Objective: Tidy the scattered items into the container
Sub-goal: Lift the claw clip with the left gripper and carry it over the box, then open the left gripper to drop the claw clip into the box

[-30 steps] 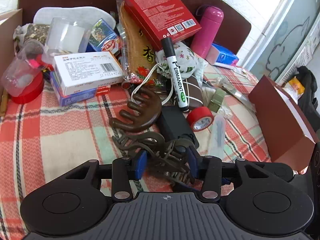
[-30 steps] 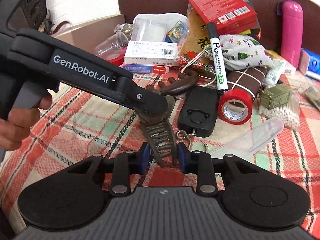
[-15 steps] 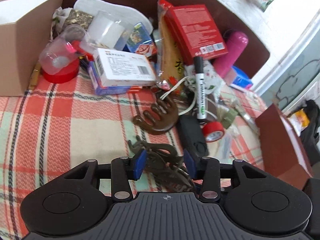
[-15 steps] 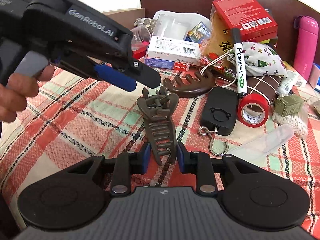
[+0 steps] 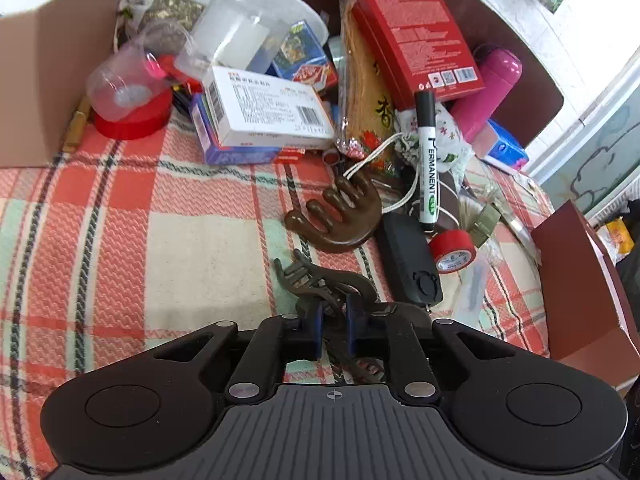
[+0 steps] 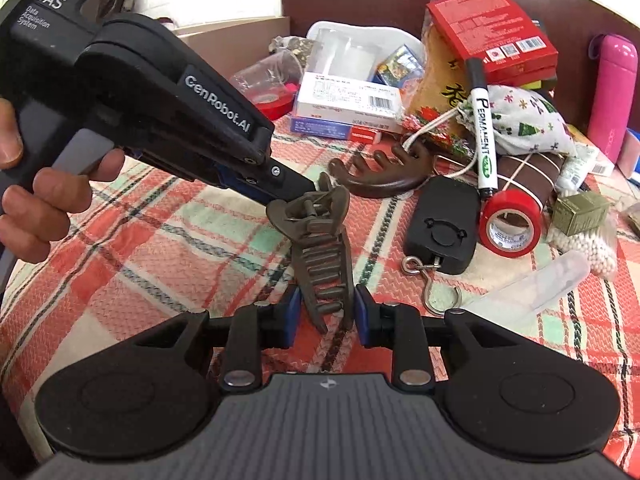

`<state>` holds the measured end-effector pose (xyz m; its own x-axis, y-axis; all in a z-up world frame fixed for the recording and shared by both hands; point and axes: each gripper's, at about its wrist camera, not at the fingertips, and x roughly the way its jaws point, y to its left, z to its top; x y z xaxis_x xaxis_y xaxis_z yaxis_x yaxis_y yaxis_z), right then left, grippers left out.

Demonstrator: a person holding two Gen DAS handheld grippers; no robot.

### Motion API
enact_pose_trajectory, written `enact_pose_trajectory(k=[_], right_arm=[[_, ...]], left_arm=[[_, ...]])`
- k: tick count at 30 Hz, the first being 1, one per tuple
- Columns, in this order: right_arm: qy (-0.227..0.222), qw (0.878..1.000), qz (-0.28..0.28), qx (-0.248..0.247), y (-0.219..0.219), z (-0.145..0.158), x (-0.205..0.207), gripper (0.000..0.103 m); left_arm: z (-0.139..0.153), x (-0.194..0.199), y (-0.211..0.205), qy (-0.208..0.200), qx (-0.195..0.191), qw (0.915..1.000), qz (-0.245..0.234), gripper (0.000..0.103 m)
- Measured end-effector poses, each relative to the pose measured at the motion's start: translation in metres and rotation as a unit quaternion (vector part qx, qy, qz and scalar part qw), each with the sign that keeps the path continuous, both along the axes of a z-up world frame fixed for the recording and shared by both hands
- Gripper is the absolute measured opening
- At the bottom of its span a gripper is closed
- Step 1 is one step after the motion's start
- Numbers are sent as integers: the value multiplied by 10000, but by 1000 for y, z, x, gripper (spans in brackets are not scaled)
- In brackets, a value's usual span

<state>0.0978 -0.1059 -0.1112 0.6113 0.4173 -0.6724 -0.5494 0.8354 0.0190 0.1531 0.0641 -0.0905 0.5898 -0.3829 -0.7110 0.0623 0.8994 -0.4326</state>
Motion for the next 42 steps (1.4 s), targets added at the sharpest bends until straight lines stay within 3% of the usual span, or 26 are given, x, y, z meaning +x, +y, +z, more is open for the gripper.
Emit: enact_pose_trajectory(k=[11, 20, 30, 39, 40, 41, 42], right_arm=[[-372, 9965, 746, 65, 34, 36, -8, 30], [-839, 9822, 1670, 176, 101, 83, 15, 29], [-1260, 9670, 2207, 173, 190, 117, 62, 29], [-950, 9688, 2260, 362, 258, 107, 127, 29], [-907, 9694, 2255, 348, 264, 104, 133, 30], [-844, 9699, 2262, 324, 271, 101, 139, 30], [-779, 9699, 2289, 293, 276, 97, 144, 31]], left_arm=[[43, -32, 47, -567, 7, 9972, 491, 3], [98, -45, 119, -1244, 163, 9848, 1205, 3], [143, -15, 192, -1638, 599, 9664, 1889, 3], [136, 31, 246, -1493, 598, 9616, 2225, 2], [132, 36, 251, -1435, 610, 9612, 2273, 3], [126, 40, 256, -1347, 623, 9611, 2330, 28], [121, 44, 259, -1238, 643, 9607, 2399, 37]])
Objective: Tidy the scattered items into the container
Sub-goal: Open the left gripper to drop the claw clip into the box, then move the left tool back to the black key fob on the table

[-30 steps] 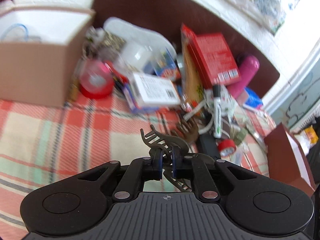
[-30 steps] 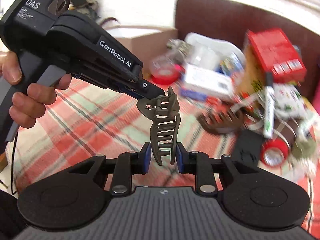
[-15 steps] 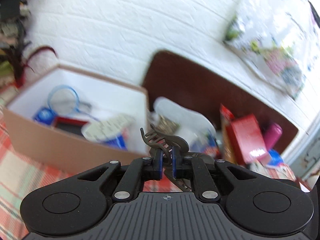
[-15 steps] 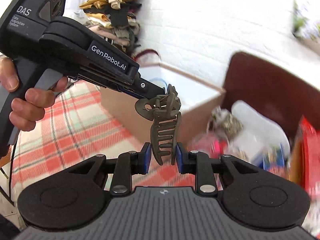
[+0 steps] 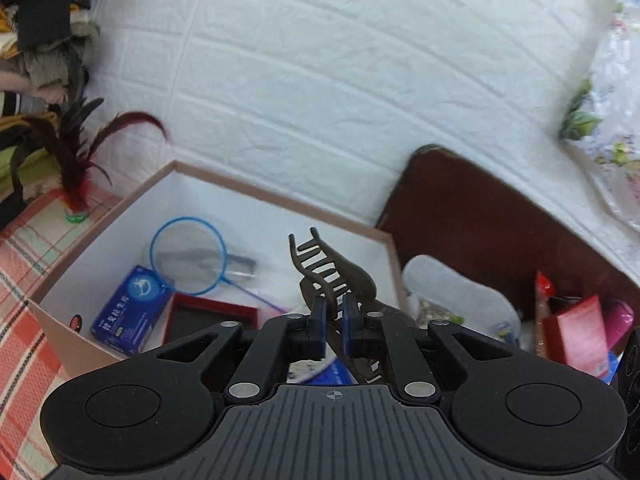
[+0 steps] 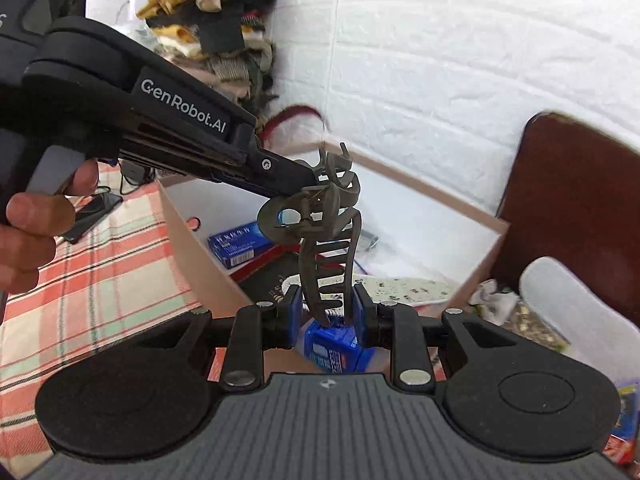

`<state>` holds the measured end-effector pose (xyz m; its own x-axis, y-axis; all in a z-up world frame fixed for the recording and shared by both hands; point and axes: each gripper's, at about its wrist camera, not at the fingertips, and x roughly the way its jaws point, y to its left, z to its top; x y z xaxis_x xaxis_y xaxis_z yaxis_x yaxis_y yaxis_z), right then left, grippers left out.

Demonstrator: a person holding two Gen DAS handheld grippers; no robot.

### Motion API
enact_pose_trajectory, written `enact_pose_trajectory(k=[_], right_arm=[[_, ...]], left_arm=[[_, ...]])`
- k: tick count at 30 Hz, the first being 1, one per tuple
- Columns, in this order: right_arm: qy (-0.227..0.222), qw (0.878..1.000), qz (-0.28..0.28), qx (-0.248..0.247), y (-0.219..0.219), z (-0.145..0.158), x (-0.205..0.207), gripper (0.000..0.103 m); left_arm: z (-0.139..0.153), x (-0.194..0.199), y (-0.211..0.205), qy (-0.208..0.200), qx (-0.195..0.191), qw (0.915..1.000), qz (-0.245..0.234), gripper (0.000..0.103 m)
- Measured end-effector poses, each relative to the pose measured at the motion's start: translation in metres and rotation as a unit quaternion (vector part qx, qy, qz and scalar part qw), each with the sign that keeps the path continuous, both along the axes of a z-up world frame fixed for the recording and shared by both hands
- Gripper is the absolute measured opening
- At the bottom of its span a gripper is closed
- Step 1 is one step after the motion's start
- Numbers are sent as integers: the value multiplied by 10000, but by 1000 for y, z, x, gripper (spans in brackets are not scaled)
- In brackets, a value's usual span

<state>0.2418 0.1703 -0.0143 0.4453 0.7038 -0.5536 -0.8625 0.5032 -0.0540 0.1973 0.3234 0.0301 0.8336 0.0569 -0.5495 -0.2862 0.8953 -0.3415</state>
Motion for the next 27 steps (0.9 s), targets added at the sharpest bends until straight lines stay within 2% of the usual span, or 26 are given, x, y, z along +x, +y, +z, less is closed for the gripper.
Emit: enact_pose_trajectory(k=[1, 2, 3, 9, 11, 18, 20, 23, 27], right_arm=[[9, 10000, 15, -40, 4, -5, 4, 47], [-59, 9999, -46, -78, 5, -9, 6, 61], [-183, 9997, -151, -57, 4, -11, 6, 63], [-30, 9993, -249, 273, -23, -8, 9, 65], [-26, 9989, -324, 331, -30, -6, 7, 72], [115, 9965, -571, 604, -53, -6, -6, 82], [163, 9952, -647, 717, -63, -6, -12, 88], [295, 9919, -781, 962, -86, -8, -24, 93], [439, 9891, -953, 1030, -125, -19, -45, 96]], left_arm=[[-6, 3, 3, 94, -16, 9999, 104, 64], [-11, 1, 6, 142, -22, 9995, 264, 83], [-15, -3, 7, 122, -2, 9992, 393, 87], [-20, -21, 7, -27, 70, 9989, 460, 87], [-20, -25, 3, -18, 73, 9991, 406, 87], [-16, -41, -20, -1, 204, 9994, 296, 90], [-14, -47, -30, 2, 272, 9993, 249, 93], [-13, -58, -47, -30, 288, 9995, 157, 98], [-18, -71, -74, -17, 232, 9997, -4, 100]])
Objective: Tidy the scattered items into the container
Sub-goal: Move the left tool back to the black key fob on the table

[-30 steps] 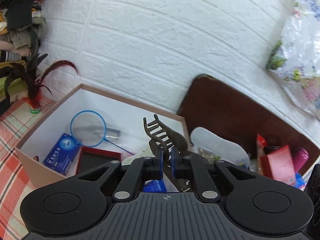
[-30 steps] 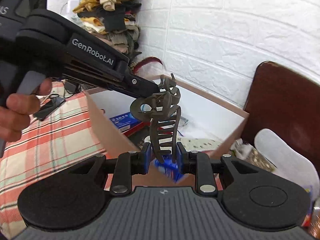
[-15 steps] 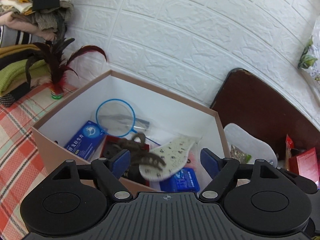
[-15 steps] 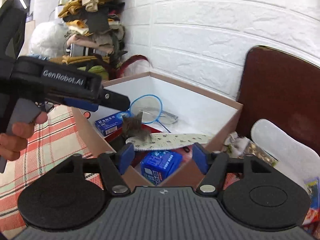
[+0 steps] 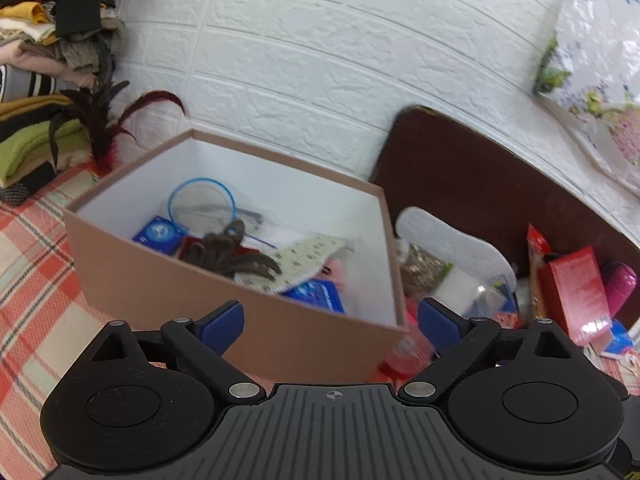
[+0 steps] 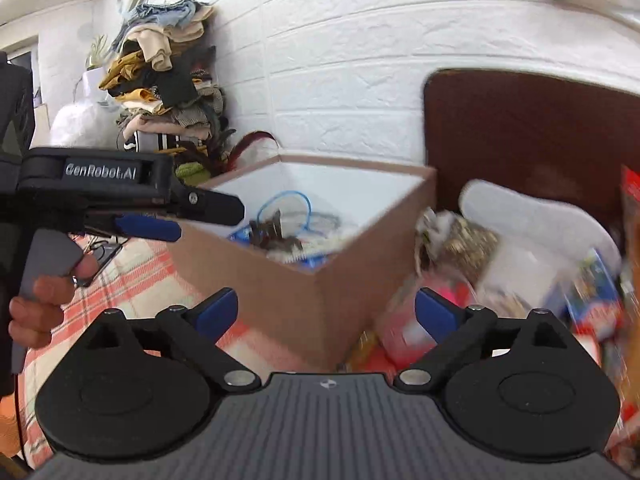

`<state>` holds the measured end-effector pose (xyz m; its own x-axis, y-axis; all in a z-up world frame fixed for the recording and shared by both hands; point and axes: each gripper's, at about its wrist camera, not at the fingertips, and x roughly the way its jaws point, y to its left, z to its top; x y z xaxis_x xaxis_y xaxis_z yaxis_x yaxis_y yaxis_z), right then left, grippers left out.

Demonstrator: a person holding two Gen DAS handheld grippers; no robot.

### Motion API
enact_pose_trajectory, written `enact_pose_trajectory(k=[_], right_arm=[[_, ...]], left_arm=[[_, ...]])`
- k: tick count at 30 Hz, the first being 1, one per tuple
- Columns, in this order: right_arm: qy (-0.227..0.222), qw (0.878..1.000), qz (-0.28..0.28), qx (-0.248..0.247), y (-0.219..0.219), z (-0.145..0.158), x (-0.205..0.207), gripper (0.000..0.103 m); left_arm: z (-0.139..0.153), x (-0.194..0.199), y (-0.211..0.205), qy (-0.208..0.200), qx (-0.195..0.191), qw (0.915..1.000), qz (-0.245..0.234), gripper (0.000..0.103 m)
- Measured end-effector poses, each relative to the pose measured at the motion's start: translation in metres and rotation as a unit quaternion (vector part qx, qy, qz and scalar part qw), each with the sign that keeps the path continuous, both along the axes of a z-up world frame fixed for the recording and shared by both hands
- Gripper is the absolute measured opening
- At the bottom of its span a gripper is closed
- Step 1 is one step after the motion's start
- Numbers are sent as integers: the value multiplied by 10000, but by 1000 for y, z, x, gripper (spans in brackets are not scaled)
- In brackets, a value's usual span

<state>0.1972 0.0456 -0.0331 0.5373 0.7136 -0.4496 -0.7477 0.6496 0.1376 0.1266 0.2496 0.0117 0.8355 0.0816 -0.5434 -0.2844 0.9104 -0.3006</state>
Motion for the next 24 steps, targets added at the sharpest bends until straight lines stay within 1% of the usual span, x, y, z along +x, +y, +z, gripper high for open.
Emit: enact_pose_trajectory(k=[4, 6, 9, 11, 14, 17, 20, 24], right_arm=[[124, 9995, -261, -112, -45, -18, -24, 98], [210, 9984, -487, -197, -69, -28, -36, 98], [436, 9950, -859, -244, -104, -42, -53, 99], [578, 9912, -1162, -258, -126, -50, -62, 99], [711, 9832, -1655, -283, -157, -61, -74, 99], [879, 9760, -1974, -262, -179, -69, -80, 99], [993, 9704, -2182, -279, -193, -75, -86, 100], [977, 9626, -2513, -265, -207, -80, -89, 102]], left_arm=[[-18, -10, -31, 93, -161, 9995, -254, 100], [-29, -14, -46, 149, -299, 9988, -363, 100], [-46, -15, -69, 347, -496, 9966, -553, 99], [-56, -14, -85, 480, -514, 9950, -709, 99], [-67, -12, -112, 569, -376, 9929, -976, 99], [-75, -9, -140, 676, -209, 9890, -1301, 99], [-81, -4, -167, 773, -36, 9832, -1655, 100], [-87, 5, -195, 850, 209, 9759, -1997, 99]])
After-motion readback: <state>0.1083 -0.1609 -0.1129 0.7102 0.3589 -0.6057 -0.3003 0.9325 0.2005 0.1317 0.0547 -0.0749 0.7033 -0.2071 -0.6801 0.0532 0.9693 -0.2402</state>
